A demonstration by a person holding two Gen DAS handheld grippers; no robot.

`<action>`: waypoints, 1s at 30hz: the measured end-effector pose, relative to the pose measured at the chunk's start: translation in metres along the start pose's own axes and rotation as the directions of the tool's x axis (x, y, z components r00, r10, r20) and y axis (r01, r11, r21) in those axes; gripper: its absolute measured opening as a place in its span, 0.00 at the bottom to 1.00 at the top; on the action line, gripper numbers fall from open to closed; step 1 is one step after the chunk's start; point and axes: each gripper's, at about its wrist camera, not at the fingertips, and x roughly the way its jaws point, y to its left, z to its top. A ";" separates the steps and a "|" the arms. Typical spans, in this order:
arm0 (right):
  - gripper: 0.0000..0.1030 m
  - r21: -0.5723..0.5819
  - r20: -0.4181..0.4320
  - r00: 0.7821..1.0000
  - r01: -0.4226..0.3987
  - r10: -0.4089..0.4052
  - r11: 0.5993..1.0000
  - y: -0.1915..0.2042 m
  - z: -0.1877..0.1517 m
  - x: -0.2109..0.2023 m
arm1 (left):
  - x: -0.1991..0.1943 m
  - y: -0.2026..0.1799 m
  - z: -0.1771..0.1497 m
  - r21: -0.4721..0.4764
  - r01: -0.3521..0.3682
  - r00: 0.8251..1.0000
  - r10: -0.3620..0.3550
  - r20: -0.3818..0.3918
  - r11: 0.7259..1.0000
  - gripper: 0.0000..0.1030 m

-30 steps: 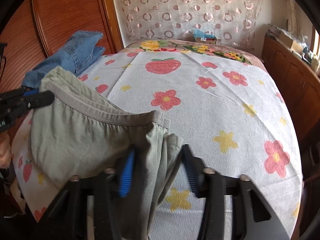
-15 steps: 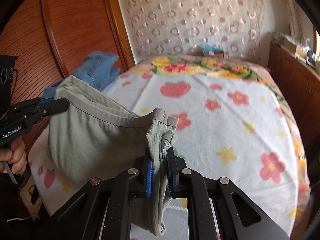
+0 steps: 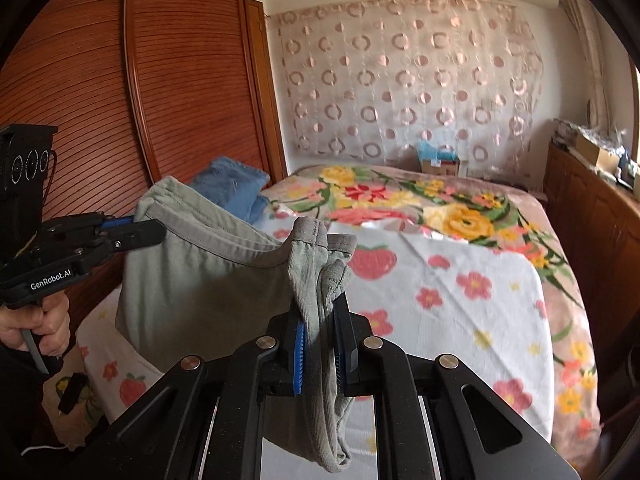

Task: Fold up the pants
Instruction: 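Lift the folded grey-green pants with the right gripper while the left gripper holds them too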

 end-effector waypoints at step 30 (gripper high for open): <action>0.11 -0.142 0.033 0.985 -0.165 0.171 0.976 -0.018 0.100 0.135 | -0.001 0.121 0.048 -0.106 -0.187 0.980 0.192 0.042 0.977 0.13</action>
